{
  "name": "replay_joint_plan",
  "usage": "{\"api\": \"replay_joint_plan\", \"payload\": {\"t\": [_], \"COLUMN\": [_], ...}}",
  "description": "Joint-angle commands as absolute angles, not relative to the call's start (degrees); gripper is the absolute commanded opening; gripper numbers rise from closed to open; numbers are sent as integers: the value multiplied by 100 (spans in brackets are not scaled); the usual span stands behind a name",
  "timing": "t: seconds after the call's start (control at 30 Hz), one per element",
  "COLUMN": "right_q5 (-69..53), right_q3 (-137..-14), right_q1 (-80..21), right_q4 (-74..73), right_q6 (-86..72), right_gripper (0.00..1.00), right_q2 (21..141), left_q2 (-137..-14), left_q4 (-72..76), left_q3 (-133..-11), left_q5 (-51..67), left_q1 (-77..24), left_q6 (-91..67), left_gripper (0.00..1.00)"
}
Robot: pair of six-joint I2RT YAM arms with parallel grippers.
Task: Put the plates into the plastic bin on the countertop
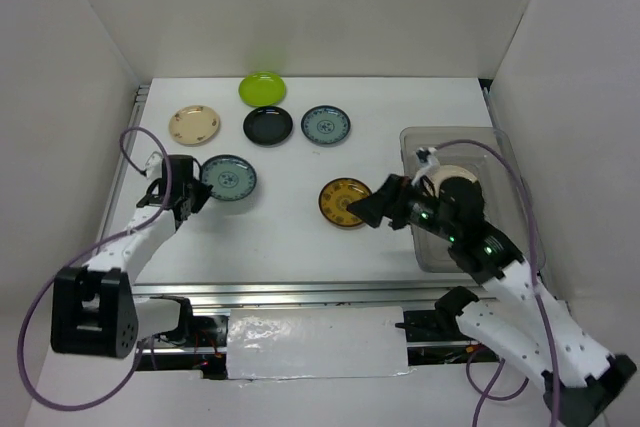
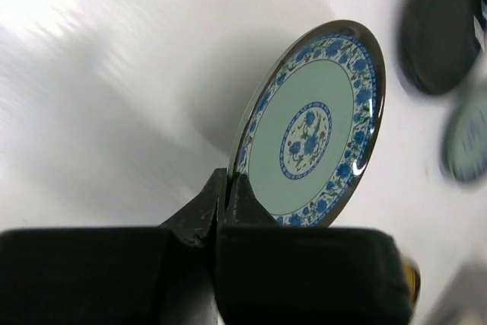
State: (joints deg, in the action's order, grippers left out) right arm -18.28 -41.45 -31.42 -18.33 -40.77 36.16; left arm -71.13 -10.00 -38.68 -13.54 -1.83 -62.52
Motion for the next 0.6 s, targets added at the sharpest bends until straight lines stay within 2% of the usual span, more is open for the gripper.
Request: {"api": "replay_joint_plan", "payload": {"t": [0.0,0.17,0.23,0.33,0.4,0.5,0.53,0.57], "right_q5": [-1196,-1037,-1046,-835,-1166,-1580,-1626,-1678], "right_q3": [-4656,-5430,-5747,-5889,-5584,-5212,-5177,-5133], "right_q1": [-3339,-3437,-3445,-3533,-3551,-3560,-3568,-3560], "right_q4": [-1240,-791,-869,-1028,-749,-54,-27,-26], "right_q6": [-3894,-3577,-3447,-3489,-3585,-3805,-3858,-3876], "right_gripper": [100,100,99,95,90,75,64,59], "right_q2": [4804,6791,7414,7944,8042,8051,8068,8068], "left_q2": [-6418,-5722,-5582,-5415,-5370,-5414,-5484,-5528], "left_q4": [-1739,-1741,-1408,-1196,-985,-844,-844,-852], "left_q3": [-4245,-4105,-3955,-3815,-3736,-3753,-3779,-3814], "left_q5": [-890,411,1272,1941,2170,2399,2382,2382], "left_q1": [-946,-1485,-1573,-1652,-1731,-1889,-1916,-1968], "left_q6": [-5371,-4721,-4501,-4456,-4474,-4500,-4500,-4509], "left_gripper": [0,0,0,0,0,0,0,0]}}
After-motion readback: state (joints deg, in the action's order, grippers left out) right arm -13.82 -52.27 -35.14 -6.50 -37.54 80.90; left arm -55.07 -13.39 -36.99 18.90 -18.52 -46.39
